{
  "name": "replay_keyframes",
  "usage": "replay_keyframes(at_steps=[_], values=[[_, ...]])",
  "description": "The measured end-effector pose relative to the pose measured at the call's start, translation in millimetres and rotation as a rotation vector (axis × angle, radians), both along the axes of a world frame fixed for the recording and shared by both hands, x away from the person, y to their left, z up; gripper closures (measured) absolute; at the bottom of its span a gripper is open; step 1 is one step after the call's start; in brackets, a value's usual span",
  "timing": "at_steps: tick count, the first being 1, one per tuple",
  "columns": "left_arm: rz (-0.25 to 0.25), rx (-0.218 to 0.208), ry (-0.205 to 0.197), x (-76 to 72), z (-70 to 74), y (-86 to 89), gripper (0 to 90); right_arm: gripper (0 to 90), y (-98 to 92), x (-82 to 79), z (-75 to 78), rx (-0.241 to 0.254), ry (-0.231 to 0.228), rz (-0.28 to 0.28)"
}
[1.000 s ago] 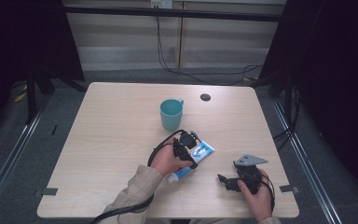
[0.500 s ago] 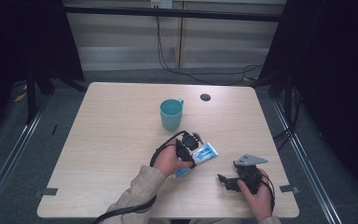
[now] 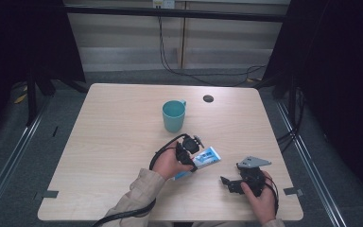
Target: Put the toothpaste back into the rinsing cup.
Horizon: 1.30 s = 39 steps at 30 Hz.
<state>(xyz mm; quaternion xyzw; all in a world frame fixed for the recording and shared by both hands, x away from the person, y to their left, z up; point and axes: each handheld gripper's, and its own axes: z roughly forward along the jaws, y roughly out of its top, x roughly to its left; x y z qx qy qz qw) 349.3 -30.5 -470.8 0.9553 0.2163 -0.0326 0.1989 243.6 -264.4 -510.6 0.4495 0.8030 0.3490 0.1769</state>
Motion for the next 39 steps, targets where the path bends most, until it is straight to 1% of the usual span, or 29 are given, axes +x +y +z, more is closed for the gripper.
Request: replay_keyframes(at_steps=[2, 3, 5, 6, 7, 9, 10, 12, 14, 17, 18, 19, 20, 21, 22, 23, 25, 26, 28, 29, 30, 31, 33, 35, 36, 39], values=[[0.016, 0.002, 0.008, -0.2, 3.8, -0.2, 71.4, 14.1, -0.1, 0.3, -0.1, 0.000, -0.003, 0.003], [0.011, 0.003, 0.005, -0.4, 4.5, -0.2, 72.6, 14.1, -0.1, 0.3, -0.1, 0.000, -0.003, 0.003], [0.017, -0.008, 0.016, -0.3, 5.2, 2.2, 73.8, 14.1, -0.2, 0.4, -0.1, 0.000, -0.003, 0.004], [0.014, -0.020, 0.025, 0.7, 5.7, 5.1, 73.9, 14.1, -0.2, 0.4, -0.1, 0.000, -0.002, 0.004], [0.021, -0.045, 0.027, 1.4, 6.8, 8.4, 74.0, 14.1, -0.2, 0.4, -0.1, 0.000, -0.003, 0.004], [0.024, -0.067, 0.021, 3.0, 11.0, 13.4, 73.9, 14.1, -0.2, 0.5, -0.1, 0.001, -0.002, 0.004], [0.033, -0.078, 0.025, 3.3, 12.8, 15.3, 73.9, 14.1, -0.2, 0.5, -0.1, 0.001, -0.002, 0.004], [0.044, -0.105, 0.001, 4.9, 19.1, 21.3, 73.8, 14.1, -0.2, 0.5, -0.1, 0.001, -0.002, 0.005], [0.055, -0.126, -0.014, 6.3, 24.1, 26.4, 73.8, 14.0, -0.2, 0.6, -0.1, 0.001, -0.002, 0.005], [0.083, -0.190, -0.036, 7.9, 33.1, 36.4, 73.9, 14.1, -0.2, 0.5, -0.1, 0.000, -0.002, 0.005], [0.080, -0.199, -0.046, 9.0, 37.0, 39.9, 73.8, 14.1, -0.2, 0.5, -0.1, 0.001, -0.002, 0.005], [0.093, -0.212, -0.048, 8.8, 39.6, 42.2, 73.8, 14.1, -0.2, 0.6, -0.1, 0.001, -0.002, 0.005], [0.091, -0.216, -0.058, 9.8, 41.4, 44.1, 73.9, 14.1, -0.2, 0.5, -0.1, 0.001, -0.002, 0.005], [0.103, -0.228, -0.061, 10.1, 43.5, 46.2, 73.9, 14.1, -0.2, 0.5, -0.1, 0.001, -0.002, 0.005], [0.107, -0.240, -0.072, 10.7, 45.4, 48.5, 73.9, 14.0, -0.2, 0.6, -0.1, 0.001, -0.002, 0.005], [0.111, -0.247, -0.076, 11.2, 46.8, 50.3, 73.9, 14.1, -0.2, 0.6, -0.1, 0.000, -0.002, 0.005], [0.131, -0.274, -0.086, 12.4, 50.1, 54.5, 73.9, 14.0, -0.1, 0.4, -0.1, 0.000, -0.001, 0.003], [0.138, -0.284, -0.102, 12.9, 51.8, 56.6, 73.9, 14.0, -0.2, 0.5, -0.1, 0.000, -0.002, 0.005], [0.157, -0.312, -0.103, 15.3, 54.6, 61.8, 73.9, 14.0, -0.2, 0.5, -0.1, 0.000, -0.002, 0.005], [0.168, -0.328, -0.114, 16.2, 56.7, 64.5, 73.9, 14.0, -0.2, 0.5, -0.1, 0.000, -0.002, 0.005], [0.169, -0.328, -0.119, 17.0, 57.9, 66.4, 73.9, 14.0, -0.2, 0.5, -0.1, 0.000, -0.002, 0.005], [0.178, -0.337, -0.115, 18.2, 59.1, 68.6, 73.9, 14.1, -0.2, 0.5, -0.1, 0.000, -0.002, 0.005], [0.190, -0.358, -0.128, 19.8, 60.9, 72.7, 73.9, 14.0, -0.2, 0.5, -0.1, 0.000, -0.002, 0.005], [0.207, -0.364, -0.135, 20.6, 63.0, 76.1, 73.9, 14.1, -0.1, 0.5, -0.1, 0.000, -0.002, 0.005], [0.209, -0.377, -0.145, 21.2, 63.4, 77.4, 73.9, 14.0, -0.1, 0.5, -0.1, 0.000, -0.002, 0.005], [0.225, -0.388, -0.156, 23.3, 66.2, 82.3, 73.9, 14.1, -0.2, 0.5, -0.1, 0.000, -0.002, 0.005]])
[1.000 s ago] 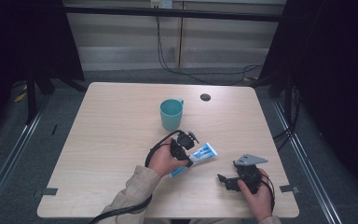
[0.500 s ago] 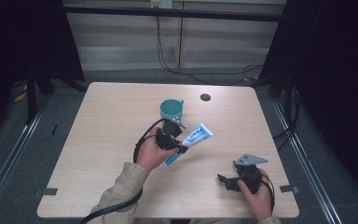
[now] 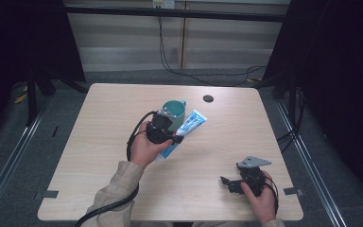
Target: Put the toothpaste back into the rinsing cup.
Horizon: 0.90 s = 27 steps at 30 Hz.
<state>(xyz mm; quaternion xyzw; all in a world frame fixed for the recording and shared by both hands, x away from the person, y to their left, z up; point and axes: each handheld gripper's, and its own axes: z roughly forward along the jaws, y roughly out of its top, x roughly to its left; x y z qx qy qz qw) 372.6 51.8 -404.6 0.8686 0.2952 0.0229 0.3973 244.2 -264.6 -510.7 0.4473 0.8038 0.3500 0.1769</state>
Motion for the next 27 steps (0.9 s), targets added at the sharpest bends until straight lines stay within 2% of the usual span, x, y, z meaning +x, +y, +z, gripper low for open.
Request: replay_keyframes(at_steps=[14, 20, 27], values=[[0.081, -0.074, -0.044, 9.3, 12.1, 16.8, 73.9, 14.0, 0.0, 0.0, 0.0, 0.000, 0.000, 0.000], [0.098, -0.072, -0.059, 13.4, 15.5, 20.3, 74.0, 14.0, 0.1, -0.1, 0.0, 0.001, 0.001, 0.000], [0.134, -0.101, -0.082, 18.2, 20.0, 23.0, 73.9, 14.0, 0.1, 0.0, 0.0, 0.001, 0.001, 0.000]])
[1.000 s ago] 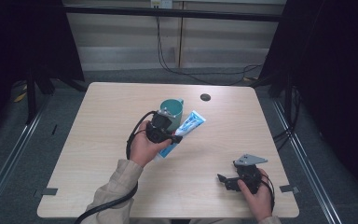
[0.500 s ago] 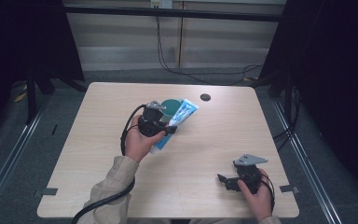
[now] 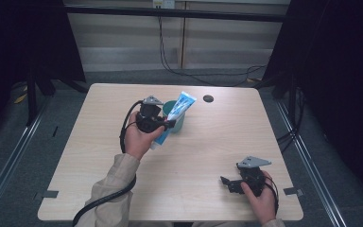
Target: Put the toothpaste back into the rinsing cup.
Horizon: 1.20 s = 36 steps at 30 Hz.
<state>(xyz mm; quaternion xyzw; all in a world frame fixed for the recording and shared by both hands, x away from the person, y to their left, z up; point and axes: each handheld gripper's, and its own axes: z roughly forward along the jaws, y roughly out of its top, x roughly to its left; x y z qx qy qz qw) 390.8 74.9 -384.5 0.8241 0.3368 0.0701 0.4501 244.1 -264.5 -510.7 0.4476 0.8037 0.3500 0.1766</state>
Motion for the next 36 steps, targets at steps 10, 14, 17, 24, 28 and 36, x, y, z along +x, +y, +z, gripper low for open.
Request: replay_keyframes(at_steps=[10, 14, 17, 24, 28, 36], values=[[0.022, -0.008, -0.022, 8.2, 7.7, 0.2, 73.9, 14.0, 0.0, 0.0, 0.0, 0.000, 0.000, 0.000], [0.035, -0.018, -0.028, 10.9, 10.2, 0.8, 73.9, 14.1, 0.0, 0.0, 0.0, 0.000, 0.000, 0.001], [0.041, -0.027, -0.032, 13.0, 12.1, 0.4, 74.0, 14.1, 0.0, 0.0, 0.0, 0.000, 0.000, 0.000], [0.051, -0.042, -0.039, 18.5, 14.2, 1.1, 73.9, 14.1, 0.0, 0.0, 0.0, 0.000, 0.000, 0.000], [0.058, -0.039, -0.041, 20.9, 14.8, -0.5, 73.9, 14.0, 0.0, 0.0, 0.0, 0.000, 0.000, 0.000], [0.058, -0.047, -0.040, 26.6, 16.9, -3.4, 73.9, 14.1, 0.0, 0.0, 0.0, 0.000, 0.000, 0.000]])
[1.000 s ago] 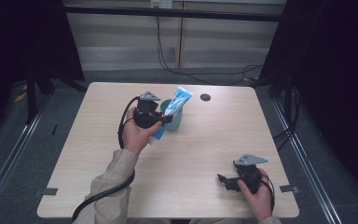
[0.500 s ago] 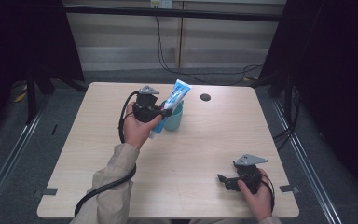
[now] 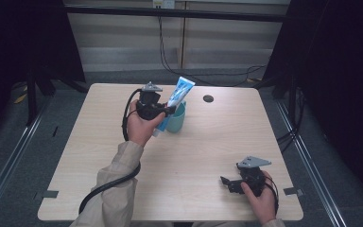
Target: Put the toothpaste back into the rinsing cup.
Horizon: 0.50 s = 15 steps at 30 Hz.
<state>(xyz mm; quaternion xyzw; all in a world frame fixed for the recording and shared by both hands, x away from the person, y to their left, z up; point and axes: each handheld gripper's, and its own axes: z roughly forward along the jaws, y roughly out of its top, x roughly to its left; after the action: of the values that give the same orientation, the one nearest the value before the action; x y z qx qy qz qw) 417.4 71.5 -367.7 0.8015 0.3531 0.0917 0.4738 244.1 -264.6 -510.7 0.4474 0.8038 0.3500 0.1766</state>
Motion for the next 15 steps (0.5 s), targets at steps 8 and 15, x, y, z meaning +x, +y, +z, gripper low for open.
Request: replay_keyframes(at_steps=[8, 15], values=[[0.021, -0.025, -0.013, 6.7, 3.6, -3.9, 73.9, 14.0, 0.0, -0.1, 0.1, 0.000, 0.001, -0.001], [0.032, -0.031, -0.021, 13.0, 6.6, -5.8, 73.9, 14.1, 0.0, 0.0, 0.0, 0.000, 0.000, 0.000]])
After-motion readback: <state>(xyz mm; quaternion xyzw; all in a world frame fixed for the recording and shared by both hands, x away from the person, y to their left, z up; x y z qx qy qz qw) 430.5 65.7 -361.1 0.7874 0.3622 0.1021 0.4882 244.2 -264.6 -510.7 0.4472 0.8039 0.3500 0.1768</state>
